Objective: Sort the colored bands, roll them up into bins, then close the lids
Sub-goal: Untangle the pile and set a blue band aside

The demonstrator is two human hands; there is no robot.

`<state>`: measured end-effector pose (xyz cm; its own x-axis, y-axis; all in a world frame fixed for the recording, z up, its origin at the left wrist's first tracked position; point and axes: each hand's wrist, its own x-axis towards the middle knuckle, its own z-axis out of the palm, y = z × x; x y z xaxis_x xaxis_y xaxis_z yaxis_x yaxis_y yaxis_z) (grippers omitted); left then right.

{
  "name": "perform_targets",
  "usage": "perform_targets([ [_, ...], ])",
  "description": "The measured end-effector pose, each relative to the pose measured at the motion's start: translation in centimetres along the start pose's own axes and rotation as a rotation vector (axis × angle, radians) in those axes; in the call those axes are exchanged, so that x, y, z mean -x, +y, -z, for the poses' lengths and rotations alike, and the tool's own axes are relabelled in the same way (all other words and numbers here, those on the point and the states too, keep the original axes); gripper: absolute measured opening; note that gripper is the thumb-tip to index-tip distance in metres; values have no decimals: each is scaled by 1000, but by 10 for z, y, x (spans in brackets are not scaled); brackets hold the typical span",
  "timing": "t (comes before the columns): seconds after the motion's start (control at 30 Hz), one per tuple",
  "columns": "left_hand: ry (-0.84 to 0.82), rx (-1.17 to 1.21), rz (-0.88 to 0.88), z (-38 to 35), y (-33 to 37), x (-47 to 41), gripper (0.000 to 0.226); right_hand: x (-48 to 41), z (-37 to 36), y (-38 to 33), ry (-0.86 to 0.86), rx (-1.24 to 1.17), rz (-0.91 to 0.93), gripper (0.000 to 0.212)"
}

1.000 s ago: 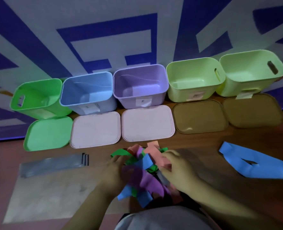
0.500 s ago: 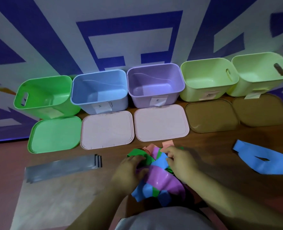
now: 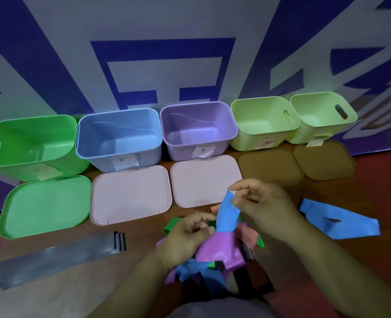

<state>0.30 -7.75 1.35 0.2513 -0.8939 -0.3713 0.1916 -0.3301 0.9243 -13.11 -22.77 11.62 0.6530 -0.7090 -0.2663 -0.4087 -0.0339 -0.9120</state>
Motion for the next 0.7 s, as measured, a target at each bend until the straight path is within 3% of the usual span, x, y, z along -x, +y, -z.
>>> perform_targets([
  [0.27, -149, 207, -36, -11, 26, -1, 37, -2, 12, -17, -28, -70, 53, 28],
  [0.4, -81, 271, -47, -18, 35, -3, 30, -5, 23, -25, -38, -5, 93, 25],
  [0.7, 64, 30, -132, -12, 47, -13, 32, -4, 54, -39, 104, -9, 191, 25],
])
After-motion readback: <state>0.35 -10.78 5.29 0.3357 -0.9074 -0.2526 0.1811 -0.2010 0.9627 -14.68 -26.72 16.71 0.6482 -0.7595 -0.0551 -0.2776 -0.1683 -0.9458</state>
